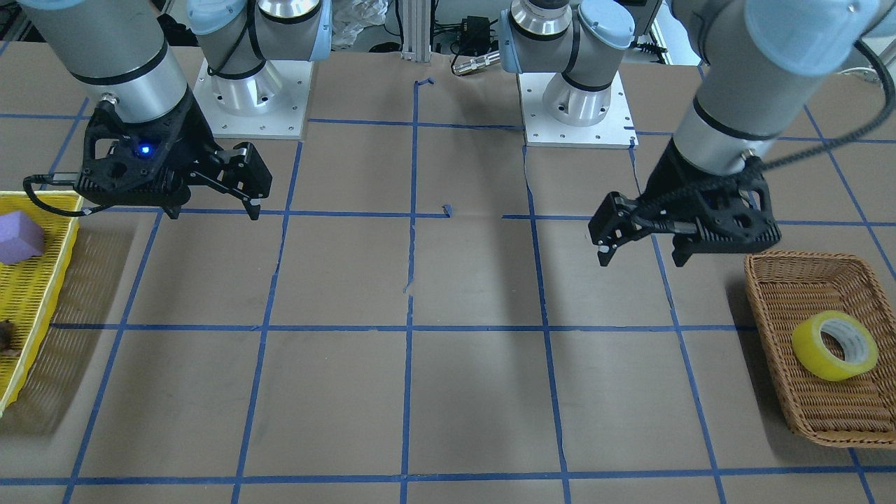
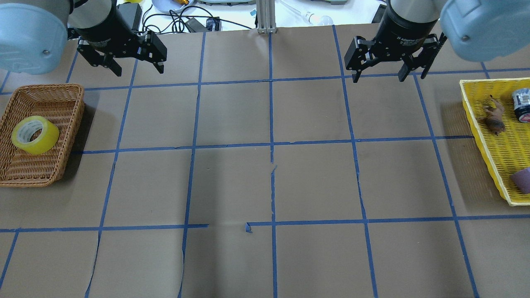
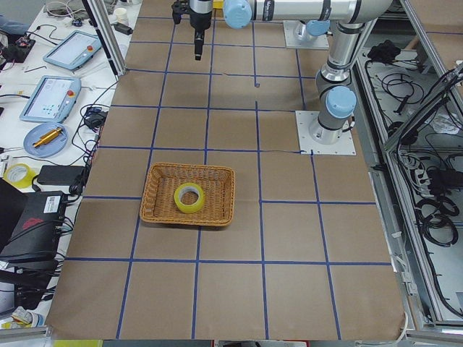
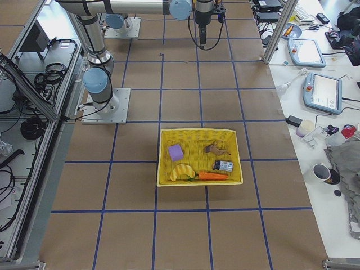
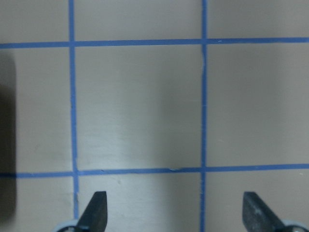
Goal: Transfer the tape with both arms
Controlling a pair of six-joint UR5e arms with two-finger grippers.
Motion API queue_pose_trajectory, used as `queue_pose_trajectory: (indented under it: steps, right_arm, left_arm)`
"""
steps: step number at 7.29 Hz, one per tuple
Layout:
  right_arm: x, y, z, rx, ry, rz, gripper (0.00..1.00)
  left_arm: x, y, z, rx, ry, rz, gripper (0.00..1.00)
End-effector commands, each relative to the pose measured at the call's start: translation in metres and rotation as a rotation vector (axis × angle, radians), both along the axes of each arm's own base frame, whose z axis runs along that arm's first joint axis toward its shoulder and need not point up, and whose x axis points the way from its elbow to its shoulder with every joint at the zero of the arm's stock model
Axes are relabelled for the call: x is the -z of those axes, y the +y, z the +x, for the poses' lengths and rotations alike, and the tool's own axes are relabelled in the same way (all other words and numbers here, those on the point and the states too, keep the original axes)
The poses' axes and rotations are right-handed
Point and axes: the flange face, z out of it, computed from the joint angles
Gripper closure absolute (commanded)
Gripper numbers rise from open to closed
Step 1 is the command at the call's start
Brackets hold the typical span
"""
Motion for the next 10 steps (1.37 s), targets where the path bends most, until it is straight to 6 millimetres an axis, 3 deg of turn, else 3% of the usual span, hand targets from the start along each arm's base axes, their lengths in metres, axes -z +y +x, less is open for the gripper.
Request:
queue_pose_trajectory:
  steps: [1,2,5,10]
  right_arm:
    - [0.001,0.0,0.001,-0.001,0.0,0.001,0.0]
    - [0.001,0.0,0.0,0.0,0.003,0.001,0.0]
    - [0.001,0.0,0.0,-0.001,0.003,0.001,0.0]
    - [0.007,0.008,-0.001,0.002,0.005,0.012,0.0]
  left_arm:
    - [-0.037,0.039,-0.022,-0.034,-0.007,-0.041,0.0]
    - [-0.026,0.044,-0.014,-0.043,-0.04,0.005,0.0]
    - [-0.024,0.045,0.007,-0.069,-0.068,0.081,0.0]
    - [-0.043,0.043,0.003,-0.066,-0.025,0.032,0.0]
